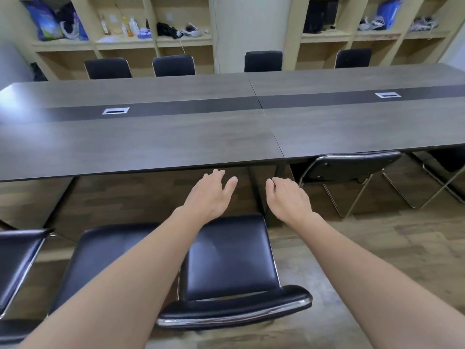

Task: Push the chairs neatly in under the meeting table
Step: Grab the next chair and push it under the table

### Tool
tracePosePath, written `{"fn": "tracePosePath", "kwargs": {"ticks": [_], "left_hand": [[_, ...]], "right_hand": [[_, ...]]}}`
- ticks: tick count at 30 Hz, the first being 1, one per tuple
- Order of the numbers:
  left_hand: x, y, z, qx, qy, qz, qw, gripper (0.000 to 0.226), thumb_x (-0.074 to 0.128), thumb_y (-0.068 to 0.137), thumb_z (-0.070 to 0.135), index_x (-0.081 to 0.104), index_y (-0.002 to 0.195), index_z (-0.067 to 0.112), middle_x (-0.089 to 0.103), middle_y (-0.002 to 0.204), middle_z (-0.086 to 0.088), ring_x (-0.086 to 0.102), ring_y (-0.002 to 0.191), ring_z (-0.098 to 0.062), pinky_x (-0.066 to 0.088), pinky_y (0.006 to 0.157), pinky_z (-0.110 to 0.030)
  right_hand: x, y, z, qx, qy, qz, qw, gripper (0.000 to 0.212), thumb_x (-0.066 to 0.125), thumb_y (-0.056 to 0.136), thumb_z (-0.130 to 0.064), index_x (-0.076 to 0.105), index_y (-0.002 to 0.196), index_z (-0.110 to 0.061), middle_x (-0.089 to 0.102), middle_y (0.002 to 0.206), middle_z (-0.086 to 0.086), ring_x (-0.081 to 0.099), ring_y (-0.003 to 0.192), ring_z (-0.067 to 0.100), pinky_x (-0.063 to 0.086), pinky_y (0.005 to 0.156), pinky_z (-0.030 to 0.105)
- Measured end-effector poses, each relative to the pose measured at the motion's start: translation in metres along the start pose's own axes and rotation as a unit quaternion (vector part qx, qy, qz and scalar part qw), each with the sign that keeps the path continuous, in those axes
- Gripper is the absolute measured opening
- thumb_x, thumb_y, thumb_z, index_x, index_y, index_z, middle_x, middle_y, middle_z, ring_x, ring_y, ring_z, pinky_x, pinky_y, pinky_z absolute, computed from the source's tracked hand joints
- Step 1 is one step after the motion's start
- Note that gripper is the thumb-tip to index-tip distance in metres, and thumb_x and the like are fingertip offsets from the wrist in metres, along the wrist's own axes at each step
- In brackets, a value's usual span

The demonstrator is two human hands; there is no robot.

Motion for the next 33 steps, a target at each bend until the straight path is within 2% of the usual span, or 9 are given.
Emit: {"fn": "tracePosePath", "kwargs": {"ticks": [4,7,10,15,19,24,27,33], "left_hand": [[0.004,-0.022,-0.039,-0.019,-0.020,-0.009,1.000,0.063,0.030,0.104,0.051,0.030,0.154,0.013,0.027,0.162,-0.005,0.021,0.149,-0.023,0.021,0.117,-0.034],[0.017,-0.038,-0.063,-0.038,-0.034,-0.027,0.998,0.063,0.031,0.104,0.050,0.029,0.154,0.013,0.028,0.161,-0.004,0.022,0.148,-0.022,0.023,0.115,-0.034],[0.033,-0.050,-0.083,-0.057,-0.033,-0.042,0.997,0.063,0.031,0.104,0.050,0.029,0.154,0.012,0.029,0.161,-0.006,0.024,0.147,-0.023,0.023,0.115,-0.034],[0.073,-0.062,-0.111,-0.095,-0.042,-0.080,0.991,0.064,0.030,0.104,0.051,0.027,0.155,0.012,0.024,0.162,-0.006,0.022,0.149,-0.024,0.021,0.117,-0.037],[0.112,-0.078,-0.127,-0.122,-0.048,-0.112,0.985,0.063,0.030,0.104,0.051,0.028,0.154,0.013,0.032,0.159,-0.006,0.040,0.139,-0.029,0.029,0.114,-0.039],[0.151,-0.093,-0.166,-0.169,-0.041,-0.146,0.974,0.063,0.031,0.104,0.051,0.030,0.153,0.012,0.043,0.153,-0.011,0.041,0.138,-0.031,0.031,0.112,-0.038],[0.169,-0.100,-0.191,-0.201,-0.033,-0.160,0.966,0.065,0.031,0.103,0.052,0.031,0.153,0.012,0.048,0.148,-0.012,0.043,0.136,-0.031,0.033,0.110,-0.039],[0.215,-0.129,-0.214,-0.242,0.031,-0.228,0.943,0.068,0.023,0.101,0.058,0.033,0.148,0.009,0.041,0.150,-0.011,0.040,0.135,-0.034,0.027,0.113,-0.051]], "right_hand": [[0.023,-0.019,-0.019,0.011,0.004,-0.022,1.000,0.038,0.027,0.101,-0.027,0.048,0.074,-0.010,0.056,0.078,0.004,0.047,0.080,0.031,0.043,0.071,0.039],[0.044,-0.034,-0.017,0.020,-0.014,-0.040,0.999,0.036,0.027,0.100,-0.027,0.045,0.073,-0.012,0.057,0.076,0.002,0.050,0.076,0.031,0.040,0.070,0.038],[0.064,-0.051,-0.011,0.030,-0.039,-0.059,0.997,0.033,0.027,0.099,-0.027,0.042,0.073,-0.015,0.052,0.075,0.000,0.045,0.072,0.029,0.035,0.071,0.037],[0.098,-0.075,0.007,0.056,-0.039,-0.111,0.992,0.033,0.026,0.100,-0.028,0.046,0.078,-0.014,0.057,0.083,0.003,0.050,0.080,0.032,0.039,0.079,0.040],[0.129,-0.094,0.022,0.075,-0.048,-0.159,0.983,0.035,0.025,0.100,-0.030,0.055,0.090,-0.013,0.062,0.095,0.010,0.054,0.087,0.034,0.037,0.077,0.038],[0.170,-0.123,0.046,0.096,-0.030,-0.198,0.975,0.037,0.025,0.100,-0.030,0.049,0.078,-0.013,0.062,0.087,0.009,0.053,0.080,0.033,0.039,0.072,0.039],[0.187,-0.140,0.063,0.118,-0.043,-0.234,0.964,0.033,0.025,0.099,-0.029,0.047,0.080,-0.012,0.063,0.092,0.013,0.050,0.081,0.033,0.040,0.077,0.041],[0.220,-0.172,0.083,0.152,-0.070,-0.312,0.935,0.033,0.027,0.099,-0.032,0.054,0.091,-0.013,0.064,0.108,0.014,0.055,0.095,0.033,0.042,0.091,0.043]]}}
Point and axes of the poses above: each hand's wrist, its own y-axis towards the middle knuckle, its own x-axis out of the palm, z = x × y, the point moved 8 cm from there along y, towards the middle knuckle
